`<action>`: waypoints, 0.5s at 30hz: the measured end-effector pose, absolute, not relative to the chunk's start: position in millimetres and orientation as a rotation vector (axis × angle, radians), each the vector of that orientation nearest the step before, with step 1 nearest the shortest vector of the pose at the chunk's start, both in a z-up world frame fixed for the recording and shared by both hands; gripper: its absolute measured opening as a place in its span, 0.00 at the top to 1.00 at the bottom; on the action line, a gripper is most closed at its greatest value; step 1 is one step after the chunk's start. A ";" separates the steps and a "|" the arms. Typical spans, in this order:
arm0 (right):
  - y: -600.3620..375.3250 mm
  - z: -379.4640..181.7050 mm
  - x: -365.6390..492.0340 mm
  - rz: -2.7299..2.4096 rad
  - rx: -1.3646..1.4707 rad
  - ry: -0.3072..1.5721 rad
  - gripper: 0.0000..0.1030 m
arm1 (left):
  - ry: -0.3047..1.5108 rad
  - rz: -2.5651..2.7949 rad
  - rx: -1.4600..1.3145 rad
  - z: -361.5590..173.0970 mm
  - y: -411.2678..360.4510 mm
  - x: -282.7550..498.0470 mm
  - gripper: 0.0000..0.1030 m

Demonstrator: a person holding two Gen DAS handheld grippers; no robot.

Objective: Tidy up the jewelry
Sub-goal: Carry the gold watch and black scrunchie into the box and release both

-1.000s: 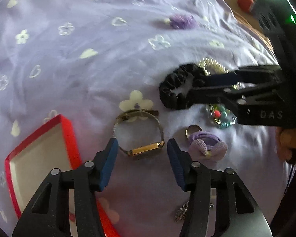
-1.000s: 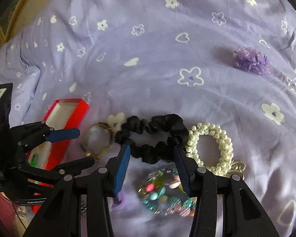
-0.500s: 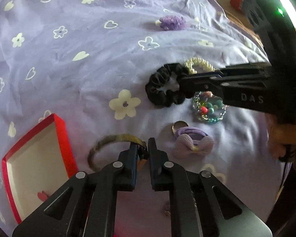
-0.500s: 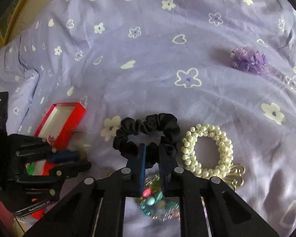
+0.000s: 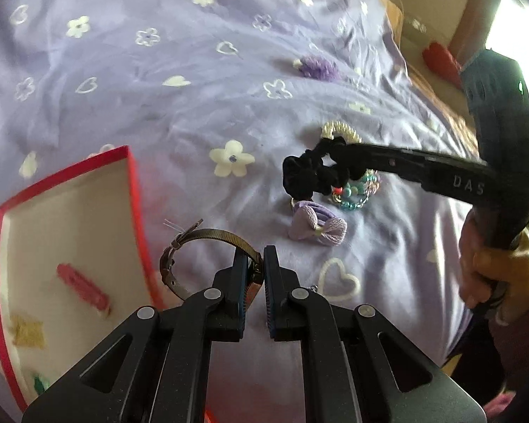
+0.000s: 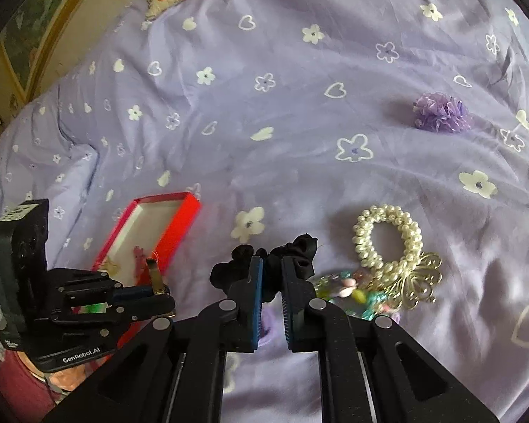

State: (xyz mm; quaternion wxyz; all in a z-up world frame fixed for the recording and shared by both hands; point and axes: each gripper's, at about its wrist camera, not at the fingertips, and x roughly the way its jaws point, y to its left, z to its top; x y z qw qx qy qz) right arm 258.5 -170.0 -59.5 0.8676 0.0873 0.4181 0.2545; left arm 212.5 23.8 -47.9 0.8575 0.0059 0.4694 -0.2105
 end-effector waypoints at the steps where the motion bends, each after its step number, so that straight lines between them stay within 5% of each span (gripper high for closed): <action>1: -168.8 -57.7 255.8 0.537 0.185 0.870 0.91 | 0.979 -0.436 0.001 -44.7 27.0 209.7 0.93; 15: -108.3 -46.4 218.3 0.667 0.193 0.861 0.91 | 0.908 -0.302 -0.115 -12.2 105.5 155.4 0.93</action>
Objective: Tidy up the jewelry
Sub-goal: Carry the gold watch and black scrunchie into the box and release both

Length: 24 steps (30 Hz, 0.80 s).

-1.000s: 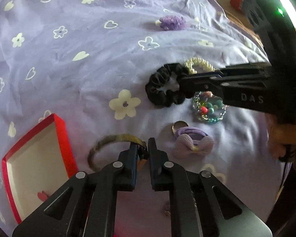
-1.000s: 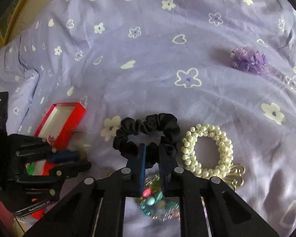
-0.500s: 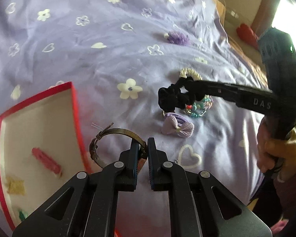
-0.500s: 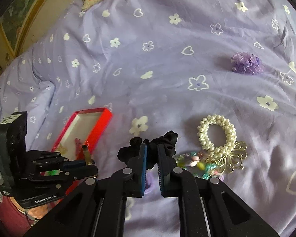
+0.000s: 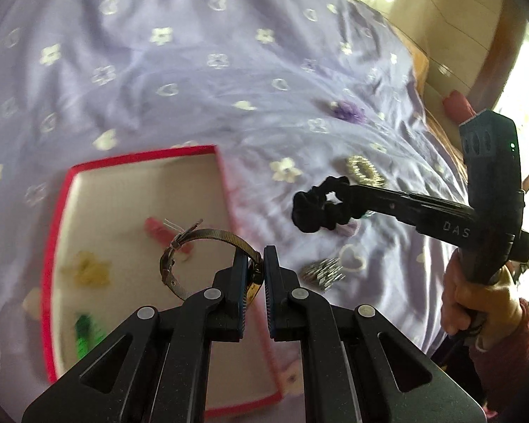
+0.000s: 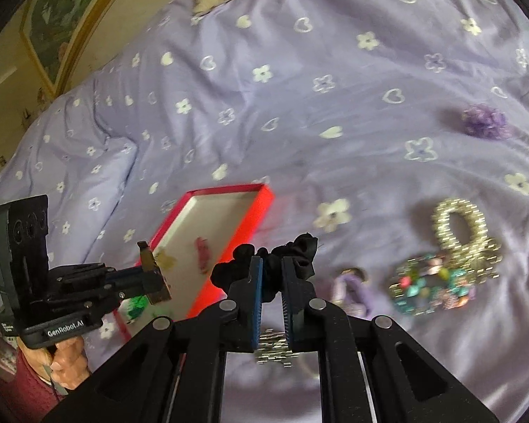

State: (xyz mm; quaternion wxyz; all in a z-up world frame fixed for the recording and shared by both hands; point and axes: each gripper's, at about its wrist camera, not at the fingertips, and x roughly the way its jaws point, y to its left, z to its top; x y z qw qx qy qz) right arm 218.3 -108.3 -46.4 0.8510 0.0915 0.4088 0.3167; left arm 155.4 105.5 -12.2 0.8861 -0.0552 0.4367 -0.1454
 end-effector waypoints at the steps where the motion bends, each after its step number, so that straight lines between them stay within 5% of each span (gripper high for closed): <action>1: -101.6 -47.1 216.0 0.680 0.193 0.864 0.91 | 0.912 -0.290 -0.119 -13.4 111.5 152.6 0.93; 24: 17.7 -65.3 206.5 0.812 0.053 0.913 0.91 | 1.023 -0.101 -0.250 -67.8 210.1 152.4 0.93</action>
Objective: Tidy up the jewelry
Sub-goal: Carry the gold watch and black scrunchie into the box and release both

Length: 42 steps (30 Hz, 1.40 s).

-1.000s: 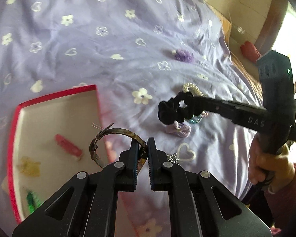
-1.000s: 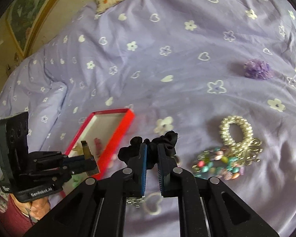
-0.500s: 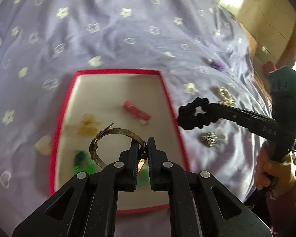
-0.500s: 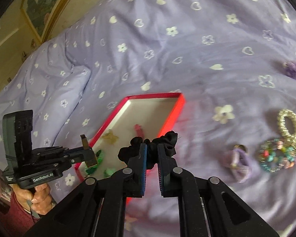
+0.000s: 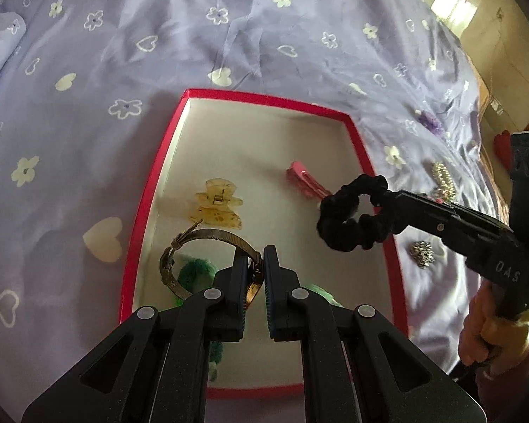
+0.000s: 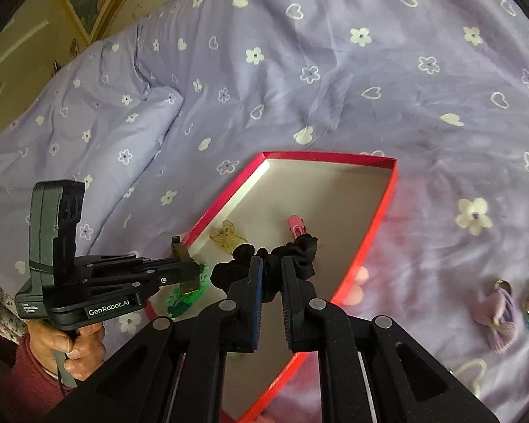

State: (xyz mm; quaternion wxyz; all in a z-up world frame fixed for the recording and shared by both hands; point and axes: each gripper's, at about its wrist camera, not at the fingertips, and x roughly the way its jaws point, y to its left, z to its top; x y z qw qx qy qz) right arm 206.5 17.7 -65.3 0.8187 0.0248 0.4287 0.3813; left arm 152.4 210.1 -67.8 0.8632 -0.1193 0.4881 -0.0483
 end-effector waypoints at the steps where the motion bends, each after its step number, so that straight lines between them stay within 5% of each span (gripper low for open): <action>1: 21.4 -68.0 208.5 0.811 0.046 0.920 0.91 | 1.030 -0.101 -0.250 -70.5 210.5 155.4 0.93; 18: 44.0 -95.0 221.0 0.793 -0.023 0.993 0.90 | 1.103 -0.078 -0.232 -94.9 208.5 178.3 0.91; 29: 46.0 -98.7 220.8 0.799 -0.014 1.013 0.80 | 1.115 -0.065 -0.256 -100.2 213.0 181.0 0.89; 33: 44.1 -96.8 219.5 0.800 -0.007 1.007 0.75 | 1.113 -0.057 -0.256 -97.0 213.6 180.2 0.73; 42: 34.6 -86.6 212.3 0.800 0.009 0.983 0.64 | 1.105 -0.054 -0.250 -88.3 210.1 174.4 0.58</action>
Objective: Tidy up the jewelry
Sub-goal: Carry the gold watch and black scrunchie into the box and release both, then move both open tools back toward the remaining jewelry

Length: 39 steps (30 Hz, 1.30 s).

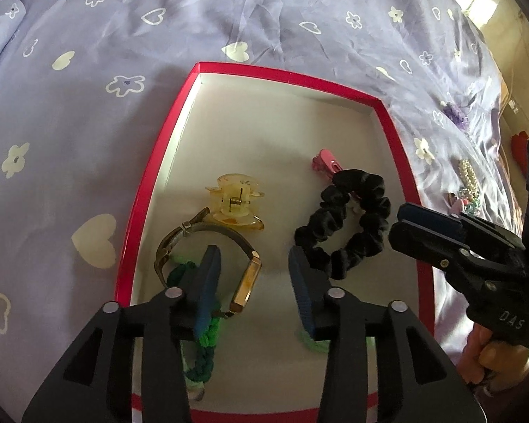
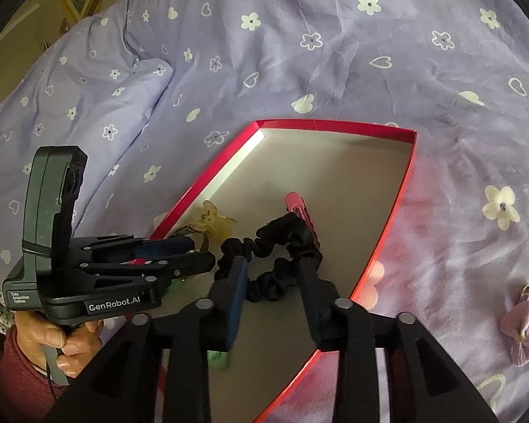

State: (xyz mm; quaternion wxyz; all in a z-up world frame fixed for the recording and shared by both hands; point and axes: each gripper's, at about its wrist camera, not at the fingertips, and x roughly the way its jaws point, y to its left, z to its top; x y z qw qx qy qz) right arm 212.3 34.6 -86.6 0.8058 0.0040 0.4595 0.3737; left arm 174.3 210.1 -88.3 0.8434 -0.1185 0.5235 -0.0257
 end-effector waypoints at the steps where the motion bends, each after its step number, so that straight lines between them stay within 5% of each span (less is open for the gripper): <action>1: 31.9 -84.4 211.2 0.799 0.013 0.980 0.63 | 1.102 -0.053 -0.249 -86.9 209.2 173.3 0.56; 15: -46.3 -53.5 184.6 0.713 0.126 0.906 0.54 | 1.016 -0.072 -0.289 -53.0 192.6 139.9 0.41; 39: -187.9 -56.6 151.9 0.471 0.262 0.876 0.51 | 0.975 -0.241 -0.274 -25.6 93.9 118.5 0.40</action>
